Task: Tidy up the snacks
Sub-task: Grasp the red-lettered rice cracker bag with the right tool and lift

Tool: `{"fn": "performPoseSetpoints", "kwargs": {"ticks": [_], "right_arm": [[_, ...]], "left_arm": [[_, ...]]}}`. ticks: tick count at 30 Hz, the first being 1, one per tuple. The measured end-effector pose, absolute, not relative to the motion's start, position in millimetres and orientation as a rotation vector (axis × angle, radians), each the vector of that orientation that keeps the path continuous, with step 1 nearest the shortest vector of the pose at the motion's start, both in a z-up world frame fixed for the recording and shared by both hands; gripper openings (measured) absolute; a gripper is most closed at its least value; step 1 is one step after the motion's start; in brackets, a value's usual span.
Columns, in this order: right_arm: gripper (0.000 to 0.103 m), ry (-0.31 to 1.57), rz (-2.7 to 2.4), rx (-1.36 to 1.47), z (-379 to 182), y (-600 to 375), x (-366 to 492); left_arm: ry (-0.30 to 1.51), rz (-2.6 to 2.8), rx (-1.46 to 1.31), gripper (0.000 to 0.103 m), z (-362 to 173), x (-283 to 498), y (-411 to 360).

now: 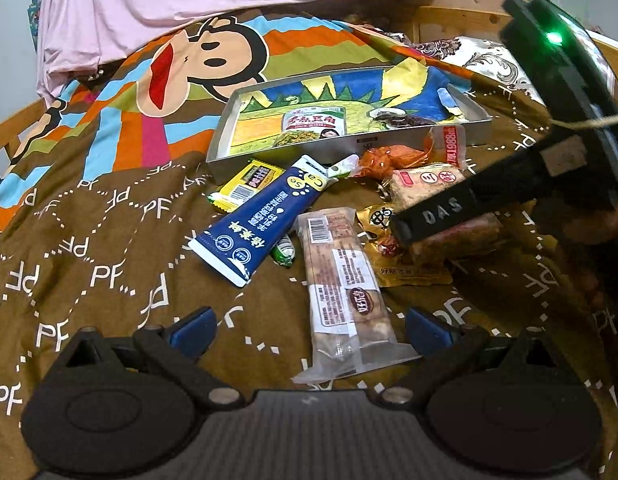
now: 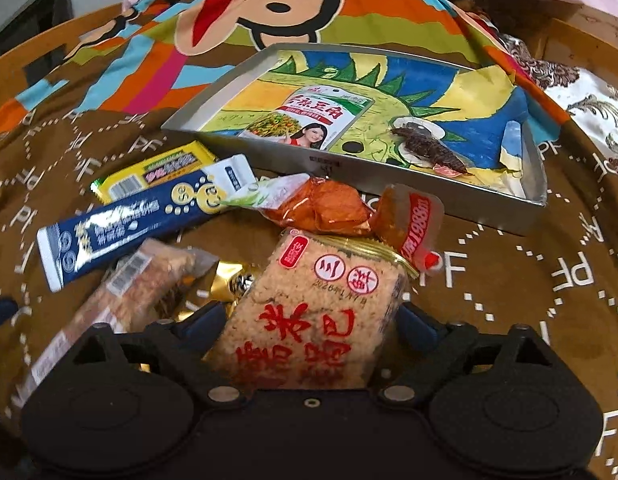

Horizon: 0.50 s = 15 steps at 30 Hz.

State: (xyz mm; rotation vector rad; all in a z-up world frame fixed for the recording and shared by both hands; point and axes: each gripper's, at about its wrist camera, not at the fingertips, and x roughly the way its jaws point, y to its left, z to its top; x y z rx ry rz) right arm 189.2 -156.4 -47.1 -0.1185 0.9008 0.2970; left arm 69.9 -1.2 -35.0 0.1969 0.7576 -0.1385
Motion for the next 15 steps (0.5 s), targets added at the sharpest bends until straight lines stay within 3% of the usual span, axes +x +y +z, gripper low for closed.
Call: {"fn": "performPoseSetpoints", "kwargs": {"ticks": [7, 15], "right_arm": [[0.083, 0.894, 0.371, -0.218, -45, -177, 165], [0.082, 0.855, 0.360, -0.205, -40, -205, 131]], "left_arm": [[0.747, -0.179, 0.213, 0.103, -34, 69, -9], [0.737, -0.215, 0.200, 0.102, -31, 75, -13]]}}
